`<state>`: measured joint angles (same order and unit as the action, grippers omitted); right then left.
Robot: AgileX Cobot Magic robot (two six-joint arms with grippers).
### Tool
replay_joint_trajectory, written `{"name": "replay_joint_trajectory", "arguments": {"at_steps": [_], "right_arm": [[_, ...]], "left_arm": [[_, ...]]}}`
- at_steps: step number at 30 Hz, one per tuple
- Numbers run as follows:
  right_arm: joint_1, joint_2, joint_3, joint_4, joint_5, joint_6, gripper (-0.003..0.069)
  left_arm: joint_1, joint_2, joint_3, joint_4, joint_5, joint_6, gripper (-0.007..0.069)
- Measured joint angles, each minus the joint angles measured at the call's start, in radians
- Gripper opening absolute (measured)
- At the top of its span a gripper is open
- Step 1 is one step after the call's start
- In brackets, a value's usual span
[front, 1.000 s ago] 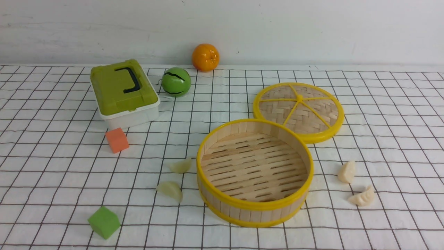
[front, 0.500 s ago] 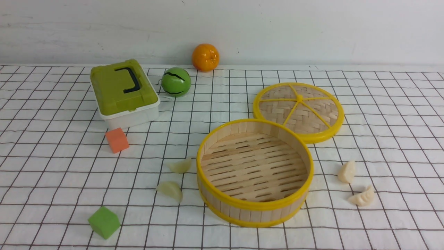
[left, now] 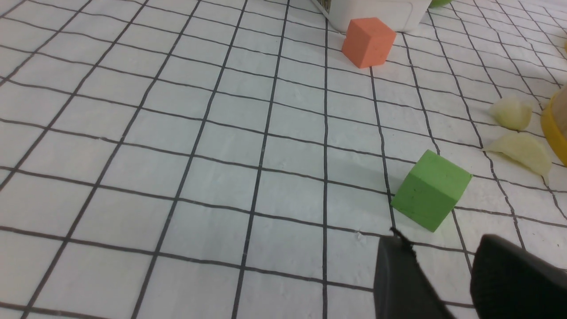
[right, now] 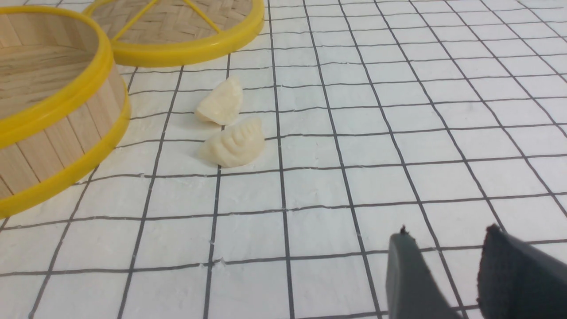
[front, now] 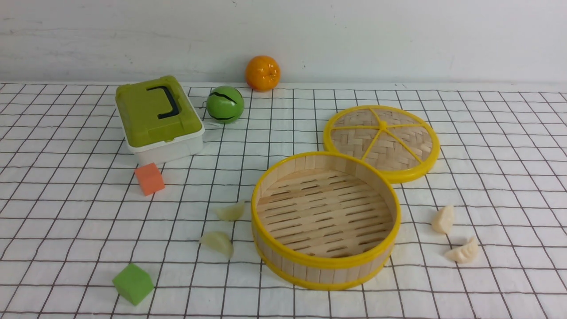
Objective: Put the dumplings into the steamer on the table with the white tablecloth.
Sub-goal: 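Reach for and grasp a dumpling on the table with the left gripper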
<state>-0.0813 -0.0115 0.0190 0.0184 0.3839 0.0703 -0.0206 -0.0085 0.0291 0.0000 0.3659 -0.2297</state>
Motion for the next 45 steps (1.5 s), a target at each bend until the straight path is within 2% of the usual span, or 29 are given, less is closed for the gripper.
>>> {"name": "replay_joint_trajectory", "arguments": {"at_steps": [10,12,14,15,16,19,20,21,22,30,32,34,37,38,39,40,41,43,45], "right_arm": [[0.000,0.000,0.000,0.006,0.000,0.000,0.0239],[0.000,0.000,0.000,0.038,0.000,0.015,0.0239],[0.000,0.000,0.000,0.125,0.000,0.062,0.0239],[0.000,0.000,0.000,0.206,0.002,0.123,0.0239],[0.000,0.000,0.000,0.306,0.006,0.173,0.0239],[0.000,0.000,0.006,0.612,0.024,0.371,0.0239],[0.000,0.000,0.007,0.676,0.025,0.398,0.0239],[0.000,0.000,0.008,0.690,0.025,0.412,0.0239],[0.000,0.000,0.008,0.781,0.025,0.443,0.0239],[0.000,0.000,0.008,0.803,-0.010,0.400,0.0239],[0.000,0.000,0.008,0.801,-0.027,0.365,0.0239],[0.000,0.000,-0.002,0.802,-0.017,0.295,0.0239],[0.000,0.000,-0.108,0.801,0.054,0.044,0.0227],[0.000,0.002,-0.117,0.800,0.057,0.029,0.0224],[0.000,0.025,-0.187,0.796,0.077,-0.084,0.0190],[0.000,0.025,-0.197,0.795,0.078,-0.097,0.0185],[0.000,0.103,-0.286,0.771,0.091,-0.208,0.0120],[0.000,0.210,-0.387,0.717,0.115,-0.322,0.0031],[0.000,0.367,-0.527,0.630,0.175,-0.407,-0.0015]], "left_arm": [[0.000,0.000,0.000,0.020,-0.015,-0.004,0.0240],[0.000,0.000,0.000,-0.018,-0.042,-0.043,0.0240],[0.000,0.000,0.000,-0.123,-0.078,-0.128,0.0240],[0.000,0.000,0.000,-0.237,-0.099,-0.202,0.0240],[0.000,0.000,0.000,-0.299,-0.116,-0.265,0.0240],[0.000,0.000,0.000,-0.623,-0.161,-0.492,0.0240],[0.000,0.000,0.000,-0.665,-0.170,-0.529,0.0240],[0.000,0.000,0.000,-0.689,-0.172,-0.537,0.0240],[0.000,0.000,0.000,-0.756,-0.188,-0.580,0.0240],[0.000,0.000,0.000,-0.810,-0.195,-0.597,0.0240],[0.000,0.000,-0.003,-0.811,-0.186,-0.573,0.0240],[0.000,0.000,-0.044,-0.803,-0.152,-0.500,0.0240],[0.000,0.000,-0.203,-0.744,-0.061,-0.181,0.0236],[0.000,0.000,-0.213,-0.744,-0.061,-0.181,0.0234],[0.000,0.009,-0.305,-0.708,0.006,-0.024,0.0216],[0.000,0.009,-0.305,-0.704,0.015,-0.010,0.0216],[0.000,0.072,-0.405,-0.660,0.105,0.096,0.0176],[0.000,0.159,-0.483,-0.595,0.205,0.154,0.0130],[0.000,0.302,-0.591,-0.502,0.363,0.202,0.0057]]}}
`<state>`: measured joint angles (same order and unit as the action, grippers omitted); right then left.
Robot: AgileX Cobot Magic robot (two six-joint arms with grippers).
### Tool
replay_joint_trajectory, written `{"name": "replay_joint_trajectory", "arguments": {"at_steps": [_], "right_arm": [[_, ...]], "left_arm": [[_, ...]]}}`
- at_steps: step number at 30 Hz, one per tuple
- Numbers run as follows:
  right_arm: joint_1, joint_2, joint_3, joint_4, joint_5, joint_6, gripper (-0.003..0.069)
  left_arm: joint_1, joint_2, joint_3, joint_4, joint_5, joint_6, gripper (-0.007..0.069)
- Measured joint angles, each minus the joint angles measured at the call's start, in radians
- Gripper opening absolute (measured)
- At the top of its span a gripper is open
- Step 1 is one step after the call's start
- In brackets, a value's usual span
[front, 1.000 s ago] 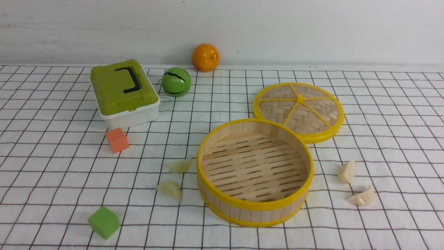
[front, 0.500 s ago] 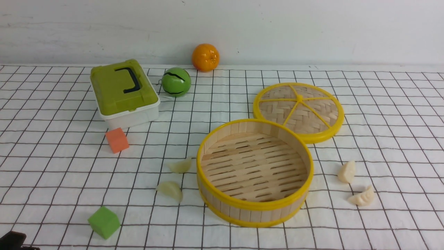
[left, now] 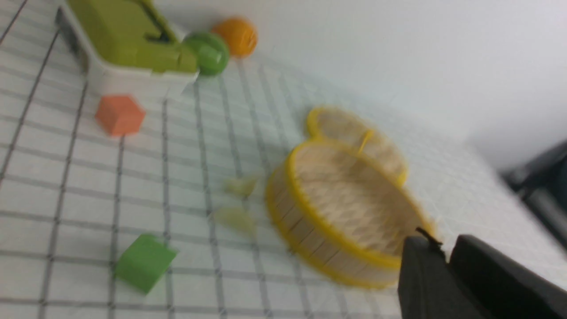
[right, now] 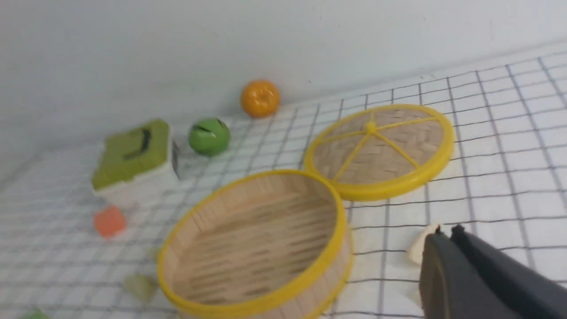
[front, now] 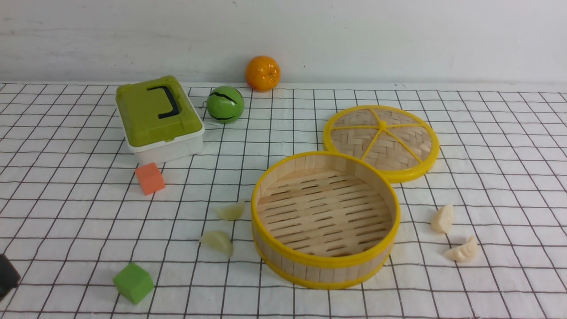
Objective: Put the dumplings into the steamer on the table with the white tablecloth.
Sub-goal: 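Reach for and grasp a dumpling on the table with the left gripper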
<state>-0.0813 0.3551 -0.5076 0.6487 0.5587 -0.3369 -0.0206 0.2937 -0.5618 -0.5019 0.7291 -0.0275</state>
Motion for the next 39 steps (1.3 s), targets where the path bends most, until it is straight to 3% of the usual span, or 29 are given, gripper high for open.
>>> {"name": "replay_joint_trajectory", "arguments": {"at_steps": [2,6,15,18,24,27,33,39], "right_arm": [[0.000,0.131,-0.121,-0.065,0.104,-0.052,-0.0022],[0.026,0.343,-0.314,-0.149,0.298,-0.078,-0.0022],[0.238,0.539,-0.423,-0.316,0.477,-0.084,-0.0022],[0.296,0.546,-0.423,-0.366,0.507,-0.083,-0.0020],[0.320,0.538,-0.423,-0.400,0.508,-0.064,-0.0018],[0.321,0.527,-0.423,-0.402,0.508,-0.063,-0.0015],[0.321,0.473,-0.423,-0.421,0.508,-0.042,-0.0014],[0.321,0.414,-0.423,-0.442,0.508,-0.041,-0.0009]], "left_arm": [[0.000,0.130,-0.096,0.095,0.145,0.015,-0.0008],[-0.023,0.331,-0.221,0.233,0.328,0.017,-0.0013],[-0.240,0.694,-0.330,0.352,0.358,-0.125,-0.0001],[-0.274,0.847,-0.377,0.355,0.298,-0.142,0.0071],[-0.330,1.142,-0.533,0.292,0.167,-0.164,0.0402],[-0.344,1.265,-0.601,0.284,0.123,-0.225,0.0493],[-0.347,1.484,-0.698,0.339,0.099,-0.433,0.0507],[-0.347,1.580,-0.724,0.342,0.030,-0.524,0.0472]]}}
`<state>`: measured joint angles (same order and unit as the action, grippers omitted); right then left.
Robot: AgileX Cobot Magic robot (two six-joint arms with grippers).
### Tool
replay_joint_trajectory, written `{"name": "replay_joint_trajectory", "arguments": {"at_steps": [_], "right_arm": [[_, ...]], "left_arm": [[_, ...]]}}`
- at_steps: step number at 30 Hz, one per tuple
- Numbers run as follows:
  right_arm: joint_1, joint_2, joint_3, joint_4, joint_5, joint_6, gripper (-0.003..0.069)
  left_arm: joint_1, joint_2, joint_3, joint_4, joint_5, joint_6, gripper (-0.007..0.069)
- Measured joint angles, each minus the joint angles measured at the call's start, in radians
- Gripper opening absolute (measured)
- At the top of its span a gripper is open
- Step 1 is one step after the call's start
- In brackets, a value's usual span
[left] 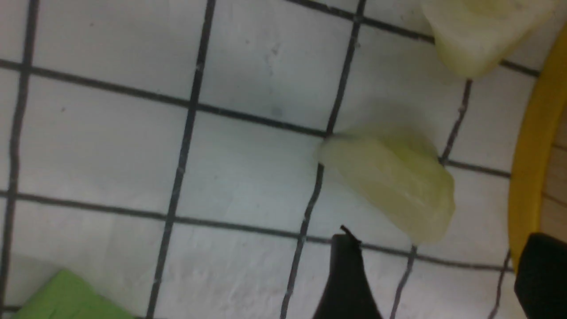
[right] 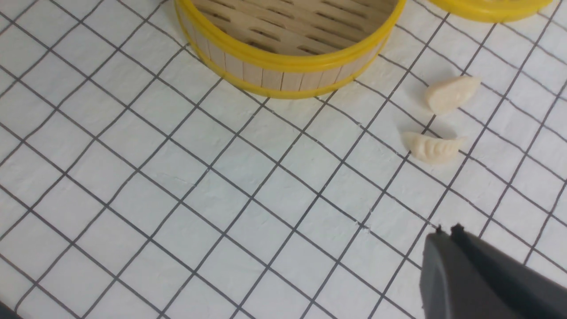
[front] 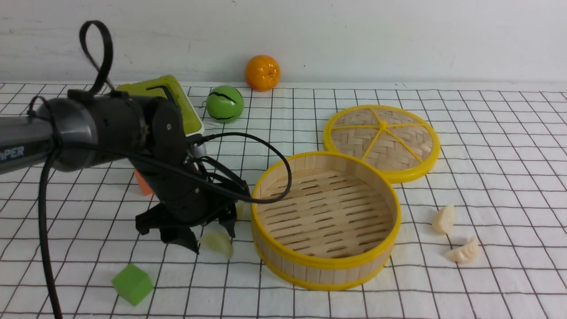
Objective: Put the dumplings into the steamer on the table with the white tablecloth.
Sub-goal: 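Reach for and grasp a dumpling on the table with the left gripper, then place the dumpling into the bamboo steamer basket with the left gripper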
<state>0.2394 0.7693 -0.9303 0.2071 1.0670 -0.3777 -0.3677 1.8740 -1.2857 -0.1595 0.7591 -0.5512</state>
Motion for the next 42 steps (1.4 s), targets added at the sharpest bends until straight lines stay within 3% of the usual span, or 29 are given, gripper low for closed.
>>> {"name": "replay_joint_trajectory", "arguments": {"at_steps": [8,12,14,21,23,24,26,33,42], "right_arm": [[0.000,-0.041,0.000,-0.018,0.005,0.000,-0.0003],[0.000,-0.041,0.000,-0.020,0.009,0.000,-0.0001],[0.000,-0.041,0.000,-0.020,0.009,0.000,0.0000],[0.000,-0.041,0.000,-0.020,0.012,0.017,0.0005],[0.000,-0.041,0.000,-0.020,-0.001,0.024,0.0006],[0.000,-0.041,0.000,-0.020,-0.003,0.024,0.0006],[0.000,-0.041,0.000,-0.020,-0.027,0.025,0.0007],[0.000,-0.041,0.000,-0.021,-0.018,0.026,0.0013],[0.000,-0.041,0.000,-0.027,0.009,0.026,0.0013]], "left_arm": [[0.000,0.085,-0.007,0.027,-0.091,-0.102,0.0423],[0.000,0.089,-0.011,0.034,-0.108,-0.115,0.0269],[0.000,0.082,-0.011,0.054,-0.105,-0.108,0.0232],[-0.002,-0.041,-0.058,0.118,0.008,0.034,0.0239],[-0.037,-0.093,-0.159,0.108,0.078,0.145,0.0239],[-0.042,-0.095,-0.168,0.108,0.078,0.145,0.0239],[-0.124,-0.087,-0.303,0.094,0.132,0.214,0.0239],[-0.286,0.137,-0.602,0.064,0.188,0.224,0.0239],[-0.294,0.426,-0.854,0.105,0.261,0.134,0.0239]]}}
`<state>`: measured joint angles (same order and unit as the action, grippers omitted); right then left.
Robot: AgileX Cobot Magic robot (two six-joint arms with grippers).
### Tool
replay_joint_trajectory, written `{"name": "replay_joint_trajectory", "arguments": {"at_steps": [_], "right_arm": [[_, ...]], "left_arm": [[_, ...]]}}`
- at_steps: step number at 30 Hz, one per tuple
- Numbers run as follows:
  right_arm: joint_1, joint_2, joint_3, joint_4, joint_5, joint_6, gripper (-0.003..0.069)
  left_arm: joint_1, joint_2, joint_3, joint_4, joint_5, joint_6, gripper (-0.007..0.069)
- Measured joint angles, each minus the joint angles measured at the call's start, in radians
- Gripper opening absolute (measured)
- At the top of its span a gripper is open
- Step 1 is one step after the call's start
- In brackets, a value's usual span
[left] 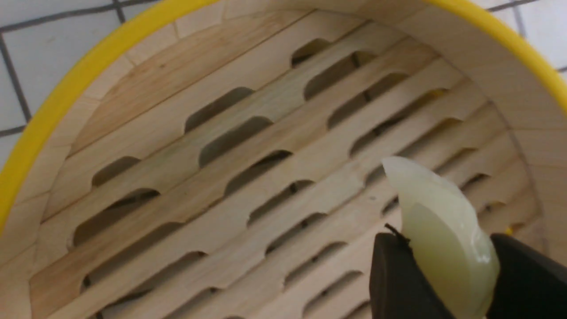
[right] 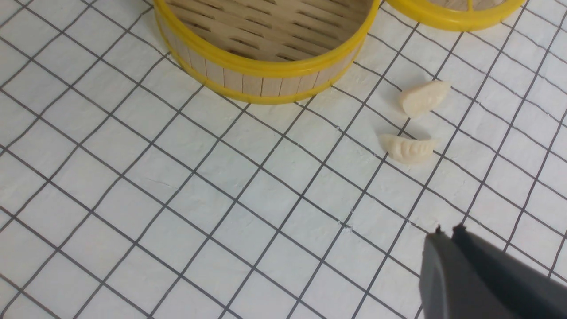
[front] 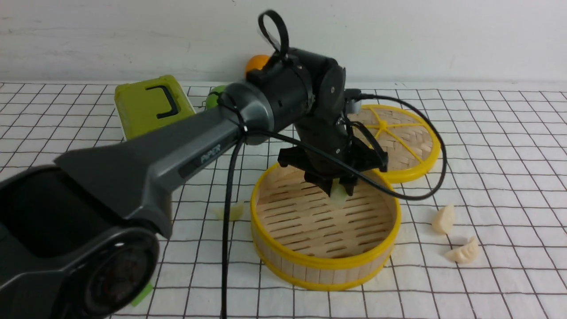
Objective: Put the dumplings into the steamer on the table with the white tablecloth.
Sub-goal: 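Place the dumpling into the bamboo steamer basket with the left gripper, then reach for and grasp a dumpling on the table with the left gripper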
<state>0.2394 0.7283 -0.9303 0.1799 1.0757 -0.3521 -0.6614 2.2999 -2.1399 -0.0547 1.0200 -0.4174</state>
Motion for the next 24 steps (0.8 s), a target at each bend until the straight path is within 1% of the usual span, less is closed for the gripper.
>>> {"name": "replay_joint_trajectory", "arguments": {"at_steps": [3,6,7,8,9,11,12,13,14,16,17,19,21,23,24], "right_arm": [[0.000,0.000,0.000,-0.001,0.000,0.000,0.0015],[0.000,0.000,0.000,-0.003,0.000,0.000,0.0018],[0.000,0.000,0.000,-0.006,0.000,0.000,0.0018],[0.000,0.000,0.000,-0.010,0.000,0.000,0.0019],[0.000,0.000,0.000,-0.010,0.000,0.000,0.0019],[0.000,0.000,0.000,-0.017,-0.001,0.000,0.0020],[0.000,0.000,0.000,-0.019,-0.001,0.000,0.0020],[0.000,0.000,0.000,-0.019,-0.001,0.000,0.0020],[0.000,0.000,0.000,-0.020,-0.001,0.000,0.0020],[0.000,0.000,0.000,-0.020,-0.001,0.000,0.0021],[0.000,0.000,0.000,-0.020,-0.001,0.000,0.0021],[0.000,0.000,0.000,-0.020,-0.001,0.000,0.0022],[0.000,0.000,0.000,-0.020,-0.001,0.000,0.0023],[0.000,0.000,0.000,-0.020,-0.006,0.000,0.0027],[0.000,0.000,0.000,-0.020,-0.009,0.000,0.0029]], "left_arm": [[0.004,0.060,-0.019,0.036,-0.001,-0.030,0.0239],[0.004,0.079,-0.027,0.035,-0.012,-0.035,0.0244],[0.005,0.080,-0.027,0.034,-0.011,-0.036,0.0252],[0.005,0.081,-0.029,0.033,-0.011,-0.037,0.0278],[0.005,0.082,-0.029,0.033,-0.011,-0.037,0.0283],[0.005,0.088,-0.053,0.025,0.009,-0.037,0.0367],[0.005,0.088,-0.072,0.028,0.044,-0.034,0.0412],[0.005,0.088,-0.080,0.028,0.050,-0.032,0.0426],[0.005,0.079,-0.114,0.041,0.104,-0.011,0.0474],[0.005,0.046,-0.152,0.070,0.156,0.017,0.0511],[0.005,0.046,-0.152,0.073,0.160,0.020,0.0511],[0.005,-0.044,-0.167,0.132,0.202,0.046,0.0526],[0.005,-0.122,-0.162,0.191,0.211,0.056,0.0526],[0.010,-0.210,-0.118,0.244,0.212,0.060,0.0521],[0.021,-0.282,-0.055,0.274,0.212,0.061,0.0517]]}}
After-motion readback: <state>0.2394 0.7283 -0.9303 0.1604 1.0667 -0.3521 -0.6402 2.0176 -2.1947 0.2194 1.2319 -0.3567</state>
